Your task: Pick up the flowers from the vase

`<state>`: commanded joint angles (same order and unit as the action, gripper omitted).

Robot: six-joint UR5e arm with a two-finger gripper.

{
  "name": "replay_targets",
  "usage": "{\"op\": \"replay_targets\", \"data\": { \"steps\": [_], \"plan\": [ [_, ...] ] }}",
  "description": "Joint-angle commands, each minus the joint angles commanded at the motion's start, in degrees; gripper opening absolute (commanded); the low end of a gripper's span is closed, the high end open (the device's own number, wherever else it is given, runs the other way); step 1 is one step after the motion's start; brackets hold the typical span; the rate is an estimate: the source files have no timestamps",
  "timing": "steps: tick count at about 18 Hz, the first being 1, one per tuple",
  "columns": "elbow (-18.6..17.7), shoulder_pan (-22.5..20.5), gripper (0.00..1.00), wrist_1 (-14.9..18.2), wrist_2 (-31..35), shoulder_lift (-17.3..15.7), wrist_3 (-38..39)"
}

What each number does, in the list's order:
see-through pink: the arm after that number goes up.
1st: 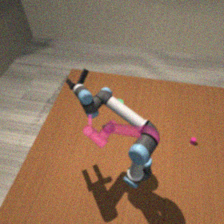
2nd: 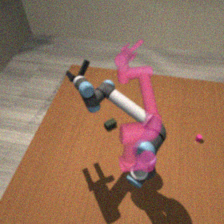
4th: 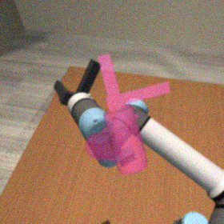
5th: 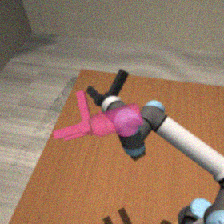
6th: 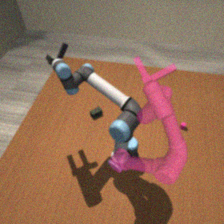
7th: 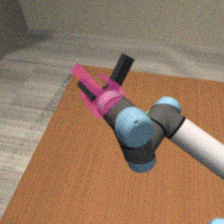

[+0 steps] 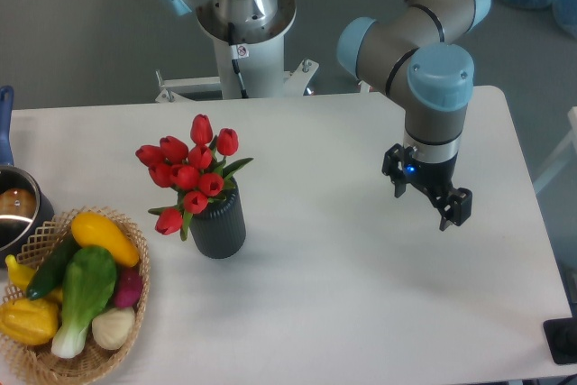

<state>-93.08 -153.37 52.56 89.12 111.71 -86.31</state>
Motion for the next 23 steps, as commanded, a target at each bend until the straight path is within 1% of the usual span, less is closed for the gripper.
{"op": "replay_targets", "data": {
  "steps": [5, 6, 7, 9, 10, 11, 12, 13, 14, 16, 18, 19, 21, 23],
  "plan": [
    [-0.4, -0.3, 1.00, 0.1, -0.1, -0.3, 0.0],
    [-1.5, -0.3, 1.00, 0.0, -1.0, -0.4, 0.0],
    [-4.0, -0.6, 1.00, -0.3, -2.0, -1.5, 0.1],
    [-9.5, -2.5, 1.00, -0.9, -3.2, -5.8, 0.2],
    [-11.4, -3.4, 1.00, -0.9, -4.2, -7.7, 0.3],
    [-13.9, -4.6, 1.00, -1.0, -5.8, -9.2, 0.3],
    [-16.2, -5.7, 1.00, -1.1, -8.8, -11.0, 0.0],
    [-17.4, -6.4, 1.00, -1.1, -11.2, -12.5, -0.1],
    [-17.7, -6.8, 1.00, -0.4, -12.7, -13.8, -0.2],
    [-19.8, -6.8, 1.00, -0.2, -15.0, -16.4, -0.3],
    [-20.2, -5.3, 1.00, -0.2, -21.2, -16.9, 0.6],
    [-20.5, -4.8, 1.00, -0.2, -23.4, -17.0, 1.5],
    [-20.7, -4.7, 1.00, -0.1, -24.7, -16.9, 2.4],
    [-21.8, -4.9, 1.00, -0.3, -25.0, -18.4, 2.4]
  ]
}}
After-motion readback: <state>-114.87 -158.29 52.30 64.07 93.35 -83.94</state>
